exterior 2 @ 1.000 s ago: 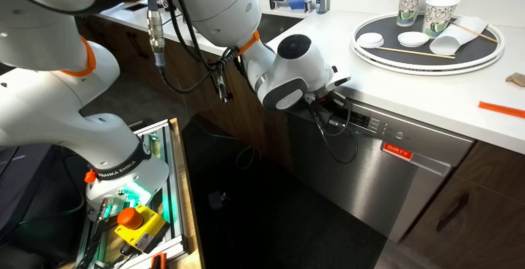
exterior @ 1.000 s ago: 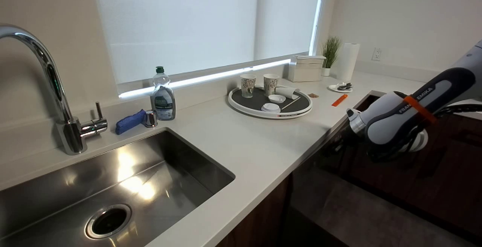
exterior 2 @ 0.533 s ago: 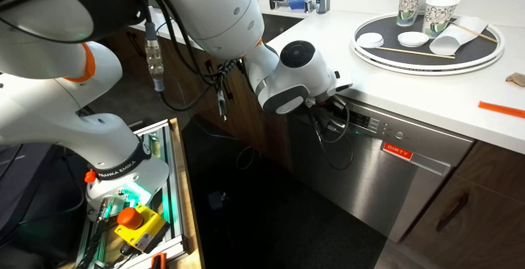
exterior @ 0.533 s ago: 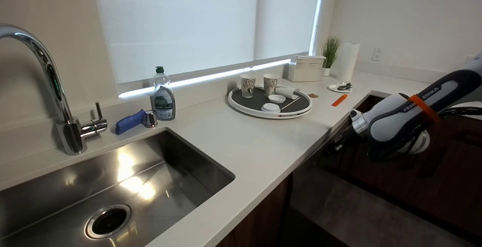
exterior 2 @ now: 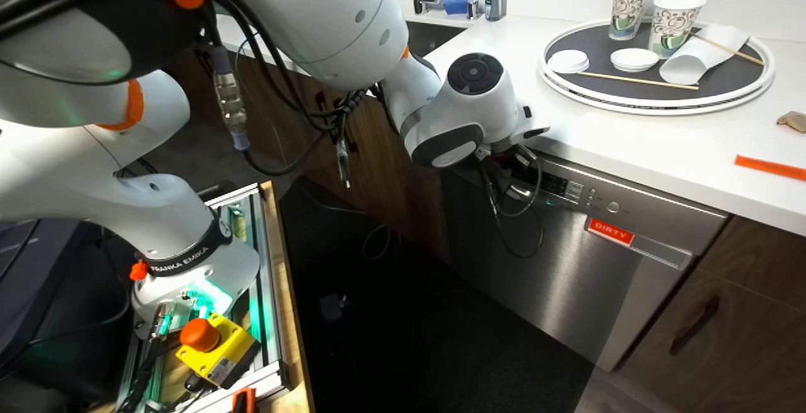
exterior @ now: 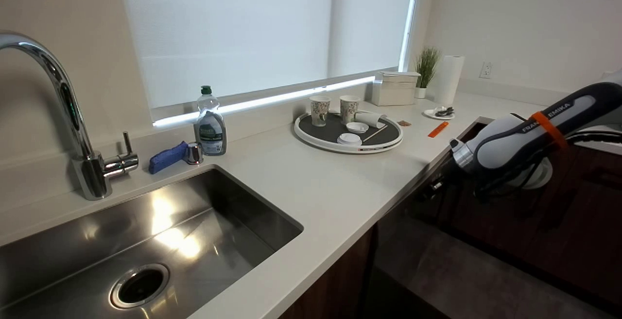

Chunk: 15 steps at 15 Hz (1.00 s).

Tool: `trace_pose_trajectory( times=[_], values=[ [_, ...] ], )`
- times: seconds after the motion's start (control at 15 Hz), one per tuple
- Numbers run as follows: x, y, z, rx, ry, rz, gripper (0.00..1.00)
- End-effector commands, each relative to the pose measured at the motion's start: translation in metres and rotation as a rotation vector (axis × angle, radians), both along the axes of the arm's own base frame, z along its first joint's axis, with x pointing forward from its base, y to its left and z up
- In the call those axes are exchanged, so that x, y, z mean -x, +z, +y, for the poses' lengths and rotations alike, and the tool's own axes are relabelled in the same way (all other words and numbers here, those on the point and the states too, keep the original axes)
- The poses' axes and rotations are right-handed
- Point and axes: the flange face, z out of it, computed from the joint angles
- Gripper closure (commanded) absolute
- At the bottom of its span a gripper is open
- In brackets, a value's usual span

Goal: Press one of the buttons on the left side of the dish washing machine

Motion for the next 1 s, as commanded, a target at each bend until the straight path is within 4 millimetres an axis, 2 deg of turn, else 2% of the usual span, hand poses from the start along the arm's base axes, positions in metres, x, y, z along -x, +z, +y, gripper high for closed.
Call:
trace_pose_trajectory(
  times=[0.0,0.93],
  values=[
    [-0.0176,0.0105,0.0181,-0.078,-0.024,0.007,1.00],
    [-0.0177,0.0062,0.0129,-0.202,-0.296,0.018,1.00]
  ],
)
